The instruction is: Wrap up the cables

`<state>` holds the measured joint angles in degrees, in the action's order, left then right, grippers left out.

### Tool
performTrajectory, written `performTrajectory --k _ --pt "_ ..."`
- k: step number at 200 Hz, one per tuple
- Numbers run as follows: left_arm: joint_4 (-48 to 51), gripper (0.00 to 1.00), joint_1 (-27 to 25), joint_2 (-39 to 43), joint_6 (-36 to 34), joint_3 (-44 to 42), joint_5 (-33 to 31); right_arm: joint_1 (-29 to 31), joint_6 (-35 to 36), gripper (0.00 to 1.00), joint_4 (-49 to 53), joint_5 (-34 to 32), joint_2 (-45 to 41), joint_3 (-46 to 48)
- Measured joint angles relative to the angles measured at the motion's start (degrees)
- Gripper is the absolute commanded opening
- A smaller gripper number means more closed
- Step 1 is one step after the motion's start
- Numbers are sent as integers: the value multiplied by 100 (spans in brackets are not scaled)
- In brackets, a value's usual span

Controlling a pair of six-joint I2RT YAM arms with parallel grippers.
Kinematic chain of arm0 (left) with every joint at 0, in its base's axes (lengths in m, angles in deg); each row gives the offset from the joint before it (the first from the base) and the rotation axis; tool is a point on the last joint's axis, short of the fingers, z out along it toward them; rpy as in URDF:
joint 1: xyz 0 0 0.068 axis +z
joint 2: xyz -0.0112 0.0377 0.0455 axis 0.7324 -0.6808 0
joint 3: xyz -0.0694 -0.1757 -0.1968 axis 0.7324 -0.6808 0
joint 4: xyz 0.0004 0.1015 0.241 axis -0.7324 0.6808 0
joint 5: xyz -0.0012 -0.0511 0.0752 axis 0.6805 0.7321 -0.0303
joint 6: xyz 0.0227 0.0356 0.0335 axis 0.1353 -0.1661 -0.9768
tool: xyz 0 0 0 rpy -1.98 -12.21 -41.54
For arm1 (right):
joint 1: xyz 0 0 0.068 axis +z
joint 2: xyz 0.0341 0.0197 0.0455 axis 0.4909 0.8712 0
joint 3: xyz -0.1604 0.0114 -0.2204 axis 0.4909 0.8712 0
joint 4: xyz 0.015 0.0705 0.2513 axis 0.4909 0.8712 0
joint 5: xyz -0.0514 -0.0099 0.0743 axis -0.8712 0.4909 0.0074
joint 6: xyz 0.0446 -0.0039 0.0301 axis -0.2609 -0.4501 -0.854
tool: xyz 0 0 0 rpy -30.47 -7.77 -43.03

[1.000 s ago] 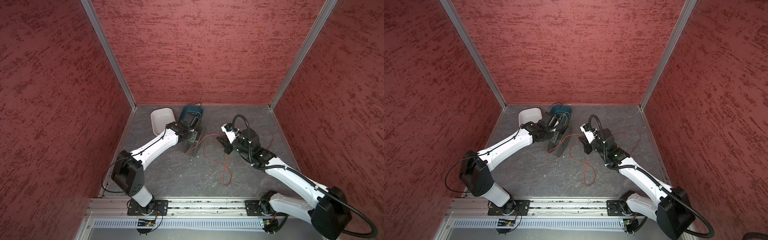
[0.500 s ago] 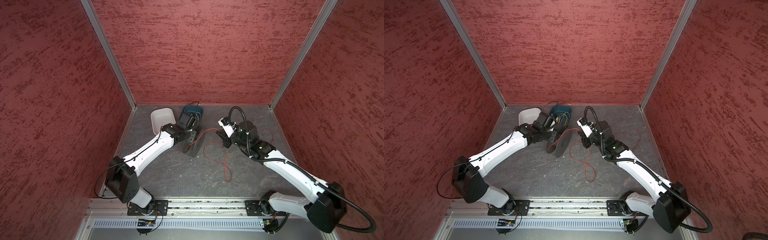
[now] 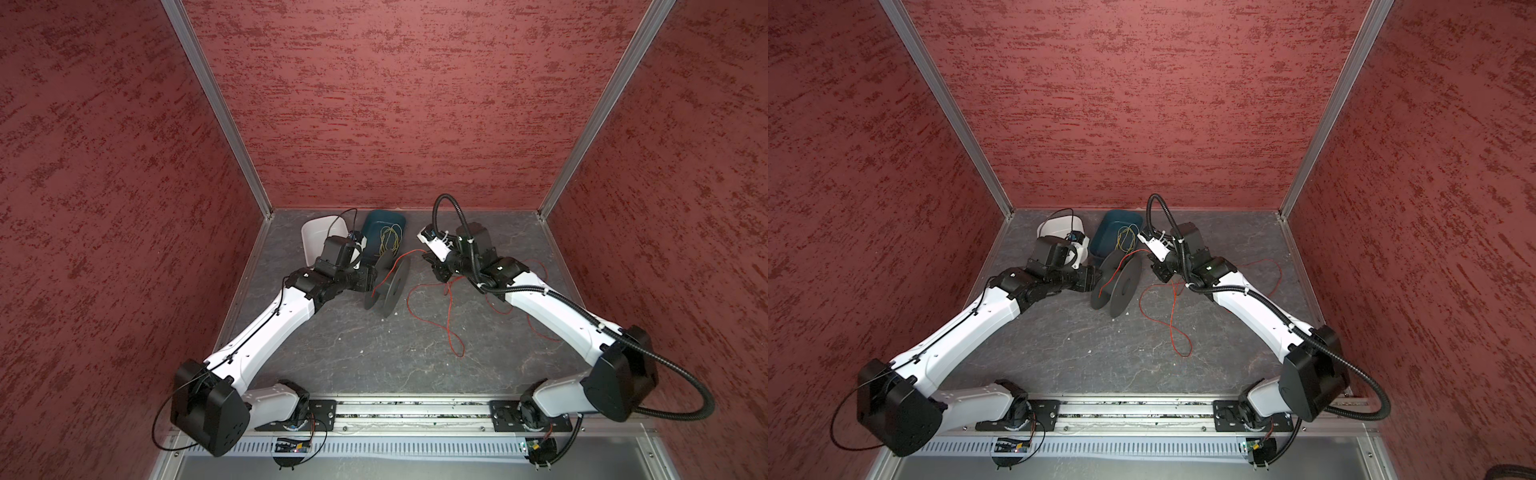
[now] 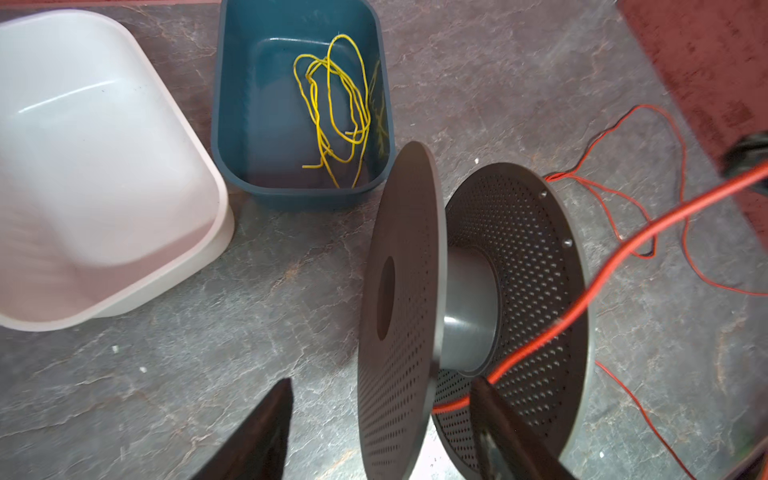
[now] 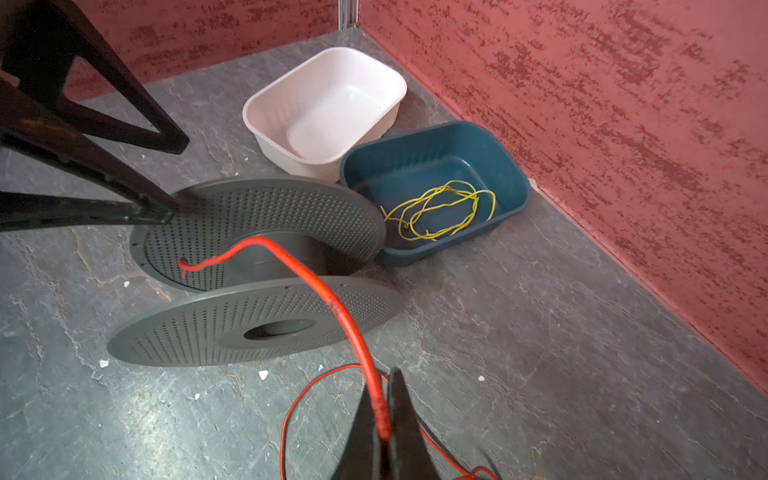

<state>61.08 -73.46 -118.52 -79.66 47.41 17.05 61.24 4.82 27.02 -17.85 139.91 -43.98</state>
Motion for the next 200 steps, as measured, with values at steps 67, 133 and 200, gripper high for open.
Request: performTrajectory --k 67,133,200 --pt "-636 64 11 -258 48 -245 487 2 511 0 256 348 627 -695" --pt "-940 46 11 -710 101 -225 678 66 743 0 498 439 1180 -986" --pt "-964 42 11 -975 87 -90 693 129 791 0 586 481 1508 -1290"
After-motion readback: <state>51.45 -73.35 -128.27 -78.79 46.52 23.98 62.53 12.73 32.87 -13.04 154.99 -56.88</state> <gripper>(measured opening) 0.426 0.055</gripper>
